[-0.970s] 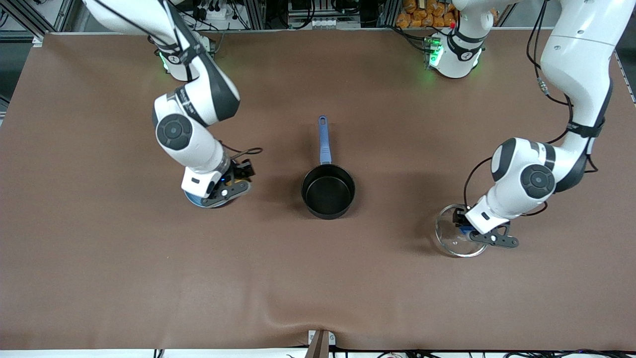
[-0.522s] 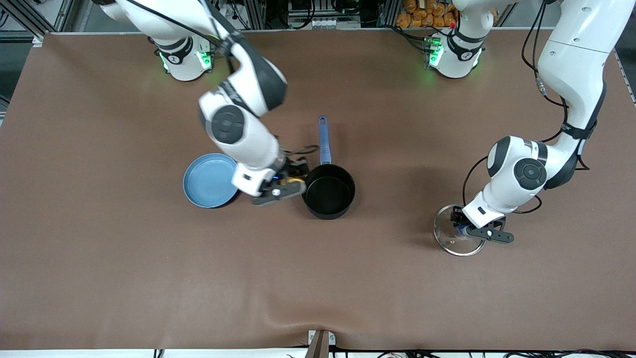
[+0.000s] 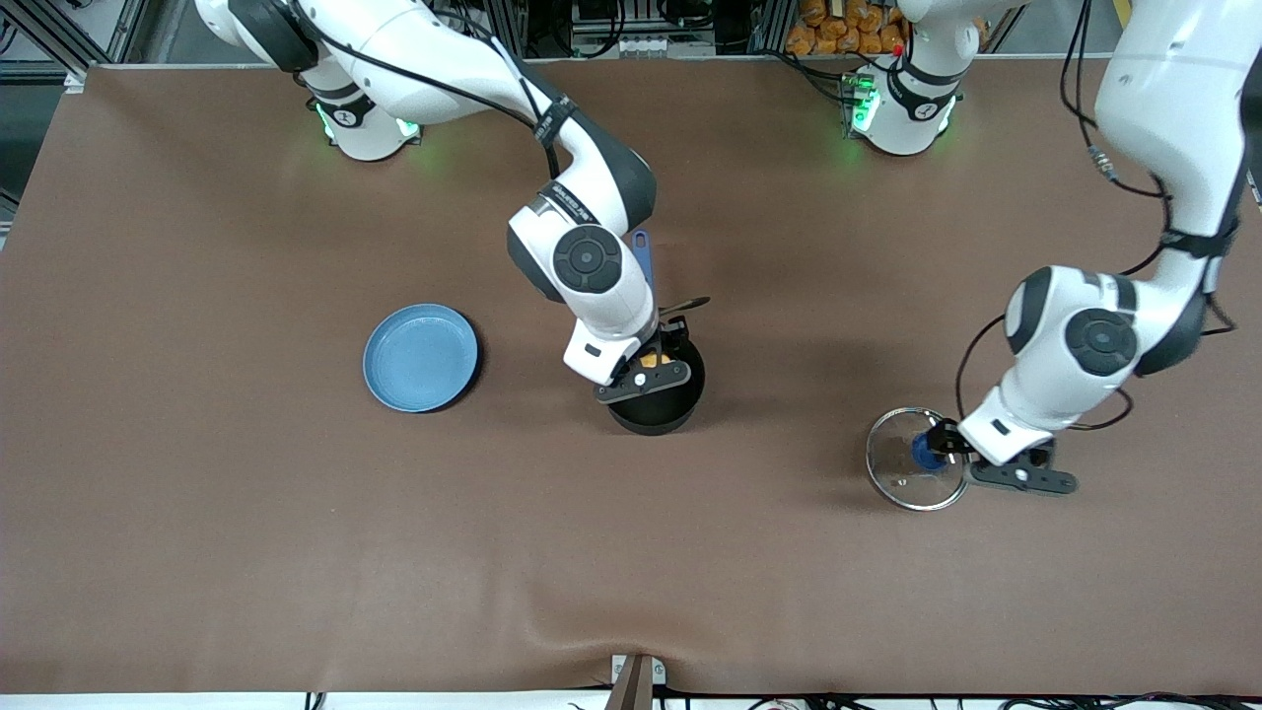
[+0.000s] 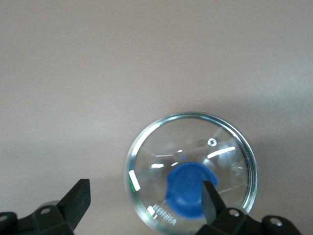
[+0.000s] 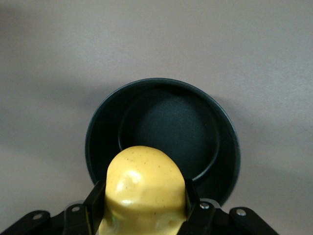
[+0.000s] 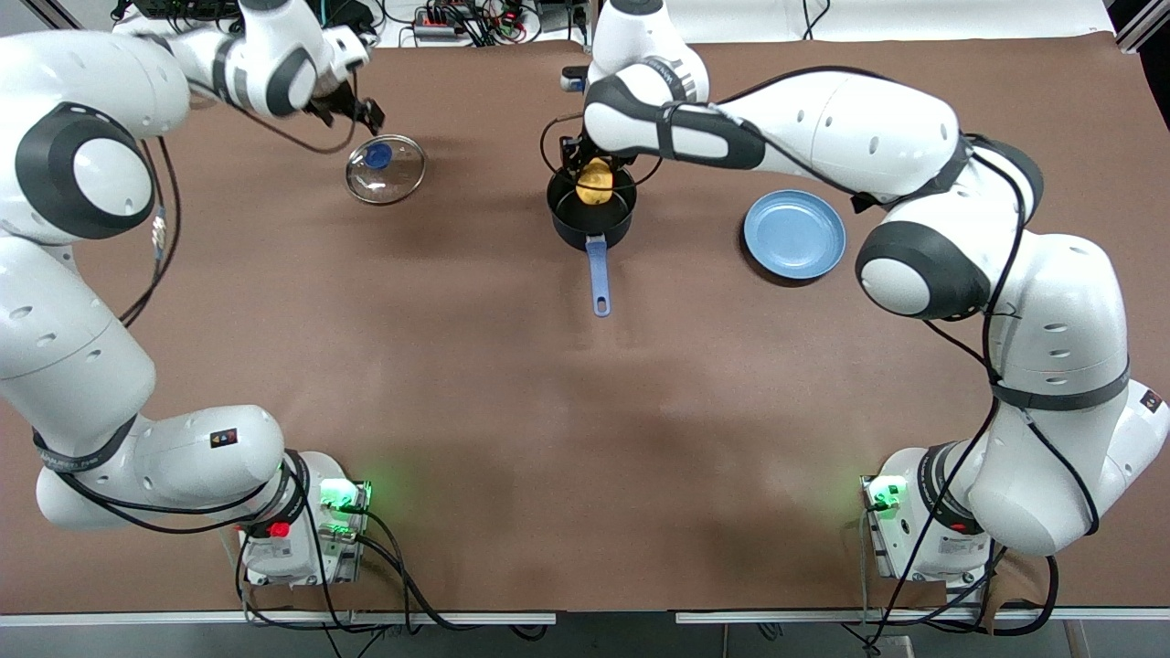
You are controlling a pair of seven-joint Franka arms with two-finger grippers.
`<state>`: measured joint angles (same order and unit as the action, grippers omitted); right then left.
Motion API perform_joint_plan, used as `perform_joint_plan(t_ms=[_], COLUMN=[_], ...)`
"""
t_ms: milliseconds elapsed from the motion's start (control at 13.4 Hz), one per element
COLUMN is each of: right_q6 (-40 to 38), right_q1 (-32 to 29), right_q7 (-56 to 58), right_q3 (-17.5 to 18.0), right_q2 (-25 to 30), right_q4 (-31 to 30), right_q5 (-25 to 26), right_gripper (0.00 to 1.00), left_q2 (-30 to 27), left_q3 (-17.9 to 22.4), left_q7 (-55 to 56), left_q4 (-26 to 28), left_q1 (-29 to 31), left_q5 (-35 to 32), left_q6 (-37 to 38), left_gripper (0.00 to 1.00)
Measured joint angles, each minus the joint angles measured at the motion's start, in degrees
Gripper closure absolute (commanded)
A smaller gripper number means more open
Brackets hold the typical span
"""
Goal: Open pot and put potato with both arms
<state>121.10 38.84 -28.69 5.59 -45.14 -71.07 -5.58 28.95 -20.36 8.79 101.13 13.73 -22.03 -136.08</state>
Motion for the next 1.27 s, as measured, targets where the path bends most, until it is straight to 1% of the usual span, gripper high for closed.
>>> perform_joint_plan(t_ms=[224,373,672,746,821,896,1119,1269], right_q6=[4.4,5.8,6.9,7.4,7.7,7.9,7.9,7.7], right_q1=[0.3,0.5,1.3,1.4,1.5,1.5,1.6,1.6], right_q7=[-1.2,-1.4,-3.0,-3.4,-3.9,-5.5,-9.8,-10.5], right_q3=[-0.3,-0.4,-0.8,-0.9,-0.9,-1.0,-1.0,-1.0], right_q2=[-2.7,-4.4,-6.8,-7.2,-7.5,-7.6,-7.7,-7.7], right_q4=[0.1,0.2,0.3,0.3,0.4,0.5,1.5,2.0], right_q5=[0.2,1.4,2.5,2.5,2.5,2.5,2.5,2.5], right_gripper=[1.0,1.0,1.0,0.68,0.01,0.0,0.0,0.0], left_q2=[-2.6,-3.0,-3.3,-4.0,-5.5,-7.7,-14.4,-17.2], left_q3=[-3.8,-5.2,-8.3,-8.9,-9.0,-9.0,-9.0,-9.1], left_q7=[4.4,5.6,5.8,5.0,3.3,1.4,-1.0,-0.7], left_q4=[-8.0,-11.9,-19.7,-21.3,-22.4,-23.1,-23.4,-23.3], left_q1=[-0.2,-0.6,-0.3,-0.3,-0.2,0.6,4.2,4.5], left_q5=[1.5,3.9,4.4,4.4,4.4,4.7,11.2,12.6], left_q6=[13.3,19.0,30.5,32.4,33.2,34.1,37.1,40.1], left_gripper=[0.0,0.0,0.0,0.0,0.0,0.0,0.0,0.0])
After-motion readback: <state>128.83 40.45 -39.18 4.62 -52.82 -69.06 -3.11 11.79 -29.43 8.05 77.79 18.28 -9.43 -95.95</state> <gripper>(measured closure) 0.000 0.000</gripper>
